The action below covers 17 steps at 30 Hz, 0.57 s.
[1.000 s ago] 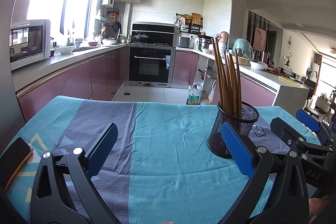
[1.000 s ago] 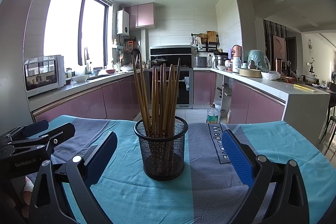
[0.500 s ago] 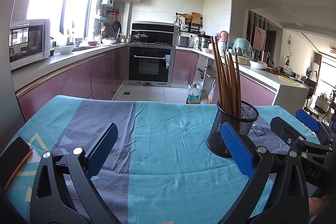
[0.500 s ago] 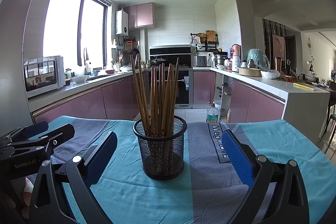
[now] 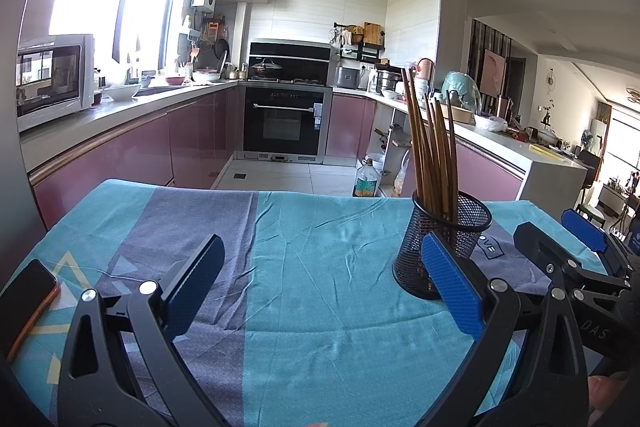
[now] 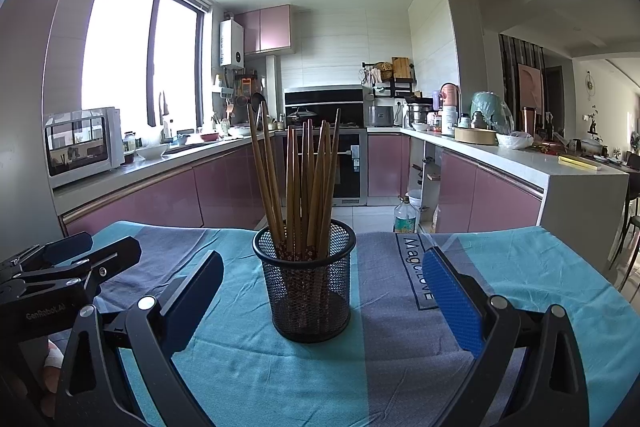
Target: Organize utensils
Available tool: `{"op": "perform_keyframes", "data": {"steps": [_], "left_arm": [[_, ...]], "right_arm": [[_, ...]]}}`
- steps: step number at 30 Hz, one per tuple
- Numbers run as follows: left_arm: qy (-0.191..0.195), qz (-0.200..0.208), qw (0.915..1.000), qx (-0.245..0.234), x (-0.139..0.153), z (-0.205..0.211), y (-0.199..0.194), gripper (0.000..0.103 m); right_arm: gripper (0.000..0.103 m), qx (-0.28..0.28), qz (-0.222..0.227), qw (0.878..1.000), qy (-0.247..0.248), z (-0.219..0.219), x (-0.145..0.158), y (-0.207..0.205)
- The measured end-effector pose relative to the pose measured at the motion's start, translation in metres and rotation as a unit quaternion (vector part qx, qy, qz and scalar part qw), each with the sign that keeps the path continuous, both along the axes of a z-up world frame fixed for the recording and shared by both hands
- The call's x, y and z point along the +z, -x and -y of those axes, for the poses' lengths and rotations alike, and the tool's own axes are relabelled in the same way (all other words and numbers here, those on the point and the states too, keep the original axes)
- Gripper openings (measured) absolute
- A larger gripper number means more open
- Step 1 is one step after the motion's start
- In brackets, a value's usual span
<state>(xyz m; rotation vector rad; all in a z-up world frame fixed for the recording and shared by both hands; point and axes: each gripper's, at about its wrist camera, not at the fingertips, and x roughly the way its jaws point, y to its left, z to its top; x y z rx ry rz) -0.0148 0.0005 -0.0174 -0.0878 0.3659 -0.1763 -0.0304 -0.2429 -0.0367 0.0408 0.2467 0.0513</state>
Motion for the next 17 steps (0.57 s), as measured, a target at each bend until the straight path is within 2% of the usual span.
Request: {"op": "perform_keyframes", "data": {"steps": [9,12,14,17], "left_arm": [[-0.006,-0.012,0.9999,-0.001,-0.002,0.001,-0.002,0.097],[-0.004,-0.049,0.9987,-0.014,-0.010,0.003,-0.015,0.097],[-0.020,-0.082,0.9963,-0.013,-0.017,0.007,-0.027,0.097],[-0.035,-0.123,0.9918,-0.010,-0.029,0.011,-0.044,0.097]], "right_arm": [[0.096,0.001,-0.005,1.000,0.001,0.000,-0.001,-0.002],[0.096,0.003,-0.017,1.000,-0.004,0.004,-0.002,-0.005],[0.096,0.001,-0.031,0.999,-0.006,0.008,-0.004,-0.008],[0.096,-0.020,-0.082,0.996,0.000,0.021,-0.014,-0.023]]}}
